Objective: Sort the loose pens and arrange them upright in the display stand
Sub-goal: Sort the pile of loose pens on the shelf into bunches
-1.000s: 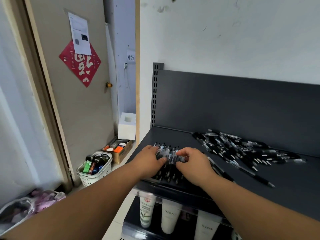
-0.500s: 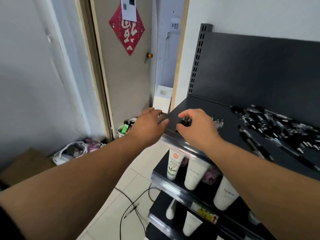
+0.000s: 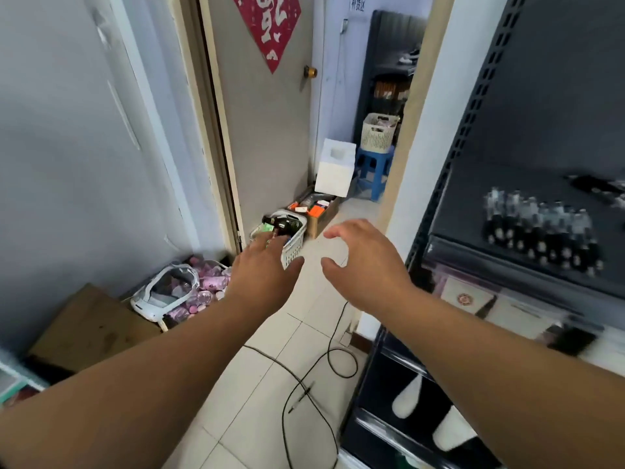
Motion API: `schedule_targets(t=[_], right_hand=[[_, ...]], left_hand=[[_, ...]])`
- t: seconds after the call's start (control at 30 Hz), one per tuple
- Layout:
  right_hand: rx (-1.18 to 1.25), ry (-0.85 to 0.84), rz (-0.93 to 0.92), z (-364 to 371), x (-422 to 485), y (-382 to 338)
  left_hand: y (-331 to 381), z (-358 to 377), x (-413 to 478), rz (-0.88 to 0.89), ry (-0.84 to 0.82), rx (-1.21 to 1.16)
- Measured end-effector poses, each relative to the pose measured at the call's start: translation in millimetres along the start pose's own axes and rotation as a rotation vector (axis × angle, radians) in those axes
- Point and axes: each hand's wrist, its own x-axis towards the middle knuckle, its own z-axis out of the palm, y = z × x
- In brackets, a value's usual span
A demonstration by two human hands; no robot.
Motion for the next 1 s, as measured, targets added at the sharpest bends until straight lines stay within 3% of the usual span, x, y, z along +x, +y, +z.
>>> schedule_targets(t=[0.23,0.47,0.7,1.0], right_hand=[[0.0,-0.106,0.137,96.2,46.5,1.6],[-0.02,-0.224,0.184,178.2,73.7,54.4],[0.0,-0.313,0.332,283.6,75.0,127.8],[-0.044,-0.316,0.62,437.7,66.0,220.6]], left_hand=[[-82.6,39.1,56.2,0.031,-0.1,0.116],[-125.0,107.5,84.6,0.011,-0.14,0.206],[-176.9,236.2,105.6,0.021,-0.257,0.212],[-246.9,425.9,137.5,0.214,-0.395,0.208]])
